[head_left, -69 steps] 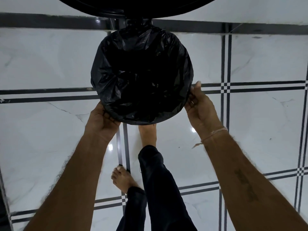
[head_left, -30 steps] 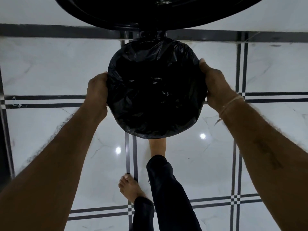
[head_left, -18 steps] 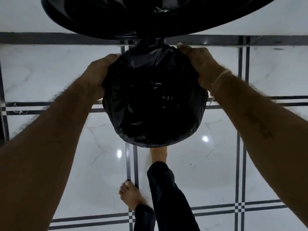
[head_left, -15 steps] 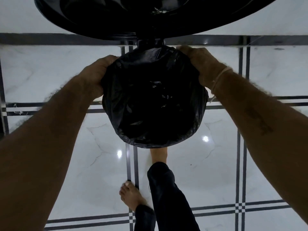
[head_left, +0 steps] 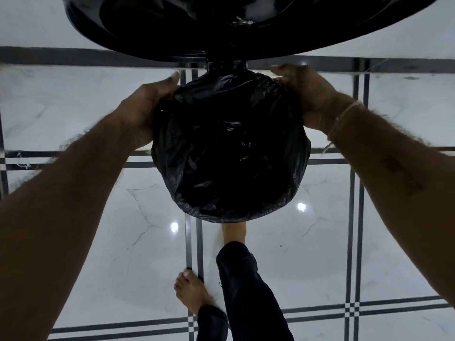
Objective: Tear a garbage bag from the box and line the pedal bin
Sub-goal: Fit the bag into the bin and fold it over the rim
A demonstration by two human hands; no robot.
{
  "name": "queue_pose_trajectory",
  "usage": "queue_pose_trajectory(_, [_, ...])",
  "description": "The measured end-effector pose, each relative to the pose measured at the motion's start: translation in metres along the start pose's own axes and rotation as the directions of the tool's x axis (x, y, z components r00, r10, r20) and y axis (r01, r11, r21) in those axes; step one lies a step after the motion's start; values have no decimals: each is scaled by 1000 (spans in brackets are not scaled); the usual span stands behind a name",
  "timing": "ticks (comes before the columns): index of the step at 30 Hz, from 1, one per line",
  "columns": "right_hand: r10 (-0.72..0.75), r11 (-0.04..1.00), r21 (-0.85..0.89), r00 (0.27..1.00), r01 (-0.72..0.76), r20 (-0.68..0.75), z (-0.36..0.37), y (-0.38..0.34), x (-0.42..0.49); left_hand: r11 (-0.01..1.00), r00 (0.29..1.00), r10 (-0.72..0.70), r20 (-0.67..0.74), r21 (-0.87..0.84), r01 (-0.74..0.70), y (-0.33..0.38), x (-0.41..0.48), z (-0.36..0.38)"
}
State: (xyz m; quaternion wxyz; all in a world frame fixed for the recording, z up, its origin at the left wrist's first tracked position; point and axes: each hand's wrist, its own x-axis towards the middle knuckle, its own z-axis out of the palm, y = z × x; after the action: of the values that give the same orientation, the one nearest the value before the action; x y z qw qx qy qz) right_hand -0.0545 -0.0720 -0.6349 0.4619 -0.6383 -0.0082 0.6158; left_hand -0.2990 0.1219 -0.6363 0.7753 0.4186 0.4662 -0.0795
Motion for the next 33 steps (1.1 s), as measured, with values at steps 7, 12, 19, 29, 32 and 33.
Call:
queue_pose_trajectory(7, [57, 995, -82, 997, -52, 56, 1, -7, 11, 999, 996, -42, -80, 1, 42, 4, 17, 4])
queue_pose_trajectory(12, [115, 970, -221, 993, -105, 29, 4, -20, 16, 999, 999, -28, 23, 38, 27, 15, 23, 4])
queue_pose_trajectory(19, [117, 983, -138, 991, -125, -63, 12, -15, 15, 989, 991, -130, -29, 66, 132, 20, 26, 13])
queue_pose_trajectory(29, [-62, 995, -80, 989, 52, -135, 13, 8, -3, 1000, 996, 20, 81, 11, -21, -21, 8, -25])
queue_pose_trajectory(32, [-77, 995, -76, 991, 70, -107, 10, 8, -5, 998, 997, 9, 77, -64, -4, -22, 9, -17])
queue_pose_trajectory(33, [-68, 996, -68, 993, 62, -96, 7, 9, -5, 997, 998, 12, 61, -73, -7, -23, 10, -15])
